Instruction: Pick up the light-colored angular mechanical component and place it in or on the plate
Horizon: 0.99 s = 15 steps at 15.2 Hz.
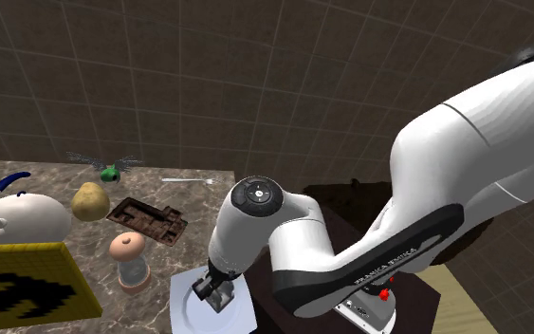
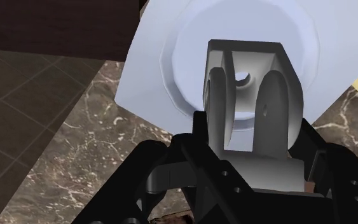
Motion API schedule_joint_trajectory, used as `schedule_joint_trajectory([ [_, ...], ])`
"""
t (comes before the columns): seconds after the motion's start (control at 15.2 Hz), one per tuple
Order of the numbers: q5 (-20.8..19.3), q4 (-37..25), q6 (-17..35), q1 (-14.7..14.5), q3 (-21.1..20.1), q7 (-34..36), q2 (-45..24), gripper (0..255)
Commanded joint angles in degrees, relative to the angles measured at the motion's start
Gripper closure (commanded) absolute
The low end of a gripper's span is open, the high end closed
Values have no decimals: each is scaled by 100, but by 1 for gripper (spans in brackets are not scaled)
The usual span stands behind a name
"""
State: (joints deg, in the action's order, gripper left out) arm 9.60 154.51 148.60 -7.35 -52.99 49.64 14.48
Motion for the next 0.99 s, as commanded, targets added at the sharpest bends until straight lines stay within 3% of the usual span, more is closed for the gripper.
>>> schedule_joint_trajectory([
  [0.0, -289, 5, 227, 228, -202, 228, -256, 255],
  [0.33, -1364, 55, 719, 917, -726, 1038, -901, 255],
  [0.86, -1432, 55, 734, 934, -731, 1088, -932, 255],
  [0.92, -1430, 55, 734, 933, -731, 1087, -932, 0],
])
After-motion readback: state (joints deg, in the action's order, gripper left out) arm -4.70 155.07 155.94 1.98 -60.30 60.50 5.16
